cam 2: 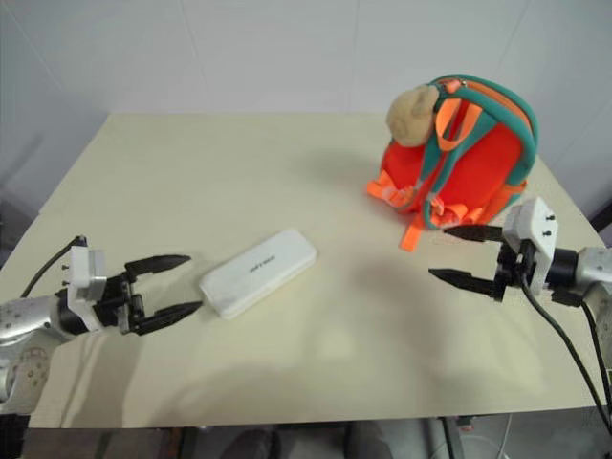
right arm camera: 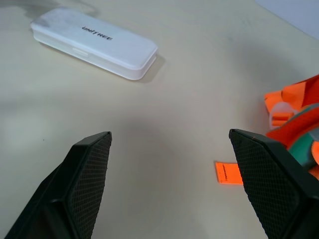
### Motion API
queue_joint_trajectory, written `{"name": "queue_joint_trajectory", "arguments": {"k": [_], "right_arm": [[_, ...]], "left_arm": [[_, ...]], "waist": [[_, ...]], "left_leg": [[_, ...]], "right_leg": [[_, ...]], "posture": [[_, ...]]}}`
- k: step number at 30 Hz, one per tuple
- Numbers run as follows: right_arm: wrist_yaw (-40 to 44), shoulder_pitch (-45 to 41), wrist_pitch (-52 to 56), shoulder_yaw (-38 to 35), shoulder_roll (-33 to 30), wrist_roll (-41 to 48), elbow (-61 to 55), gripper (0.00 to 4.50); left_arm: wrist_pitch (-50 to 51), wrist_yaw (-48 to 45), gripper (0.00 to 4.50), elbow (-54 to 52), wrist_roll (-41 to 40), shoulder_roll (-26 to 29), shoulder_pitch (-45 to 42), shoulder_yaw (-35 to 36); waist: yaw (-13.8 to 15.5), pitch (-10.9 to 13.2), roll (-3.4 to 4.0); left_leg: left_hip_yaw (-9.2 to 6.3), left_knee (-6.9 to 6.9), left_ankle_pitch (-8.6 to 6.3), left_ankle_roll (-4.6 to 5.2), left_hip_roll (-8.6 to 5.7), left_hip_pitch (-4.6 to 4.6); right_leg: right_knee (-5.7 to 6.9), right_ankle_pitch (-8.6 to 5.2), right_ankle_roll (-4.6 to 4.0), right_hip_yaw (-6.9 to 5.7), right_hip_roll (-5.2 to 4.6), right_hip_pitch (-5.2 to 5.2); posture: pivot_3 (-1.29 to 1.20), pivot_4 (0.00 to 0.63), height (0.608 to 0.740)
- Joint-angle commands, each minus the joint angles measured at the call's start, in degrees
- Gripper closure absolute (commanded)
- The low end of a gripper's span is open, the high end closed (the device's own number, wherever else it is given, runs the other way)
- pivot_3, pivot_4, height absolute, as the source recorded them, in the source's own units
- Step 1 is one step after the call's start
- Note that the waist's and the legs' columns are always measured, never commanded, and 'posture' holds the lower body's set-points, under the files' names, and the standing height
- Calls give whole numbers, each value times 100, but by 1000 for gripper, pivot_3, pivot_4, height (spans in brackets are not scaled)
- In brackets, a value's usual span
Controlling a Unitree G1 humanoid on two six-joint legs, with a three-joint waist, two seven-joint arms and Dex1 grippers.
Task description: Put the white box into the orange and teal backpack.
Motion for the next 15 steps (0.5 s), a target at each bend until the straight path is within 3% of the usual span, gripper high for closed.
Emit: {"name": "queue_joint_trajectory", "arguments": {"k": [1, 7, 12, 13, 15], "right_arm": [[5, -95, -174, 1, 88, -90, 18, 0], [-51, -294, -294, 281, 372, -304, 113, 0], [-51, -1156, -526, 891, 1002, -674, 784, 0], [-68, -1289, -571, 989, 1116, -755, 886, 183], [-99, -1586, -581, 1234, 1403, -890, 1077, 622]], "left_arm": [[-172, 62, 7, -53, 74, -11, -26, 131], [-200, 147, 7, 156, 185, 52, -115, 157], [79, 354, 7, 23, 222, 187, 123, 295], [95, 420, 1, -10, 268, 213, 213, 361], [160, 501, 401, -78, 283, 243, 501, 554]], "waist": [[2, 0, 0], [2, 0, 0], [-94, -1, -1], [-118, -1, -1], [-149, -1, -1]], "left_leg": [[0, 1, 0, 0, 0, -5], [1, 3, 0, 0, -1, -7], [1, 7, 2, -2, 0, -1], [0, 6, 2, -2, 0, 1], [-1, 2, 2, -2, 1, 0]], "right_leg": [[1, 0, 0, 0, -1, -4], [3, 0, 0, 0, -2, -6], [14, 2, 0, 2, 0, -5], [16, 2, 0, 2, 0, -5], [15, 1, -1, 2, 0, -8]], "posture": [[0, 150, 740], [0, 150, 740], [0, 150, 740], [0, 150, 740], [0, 150, 740]]}}
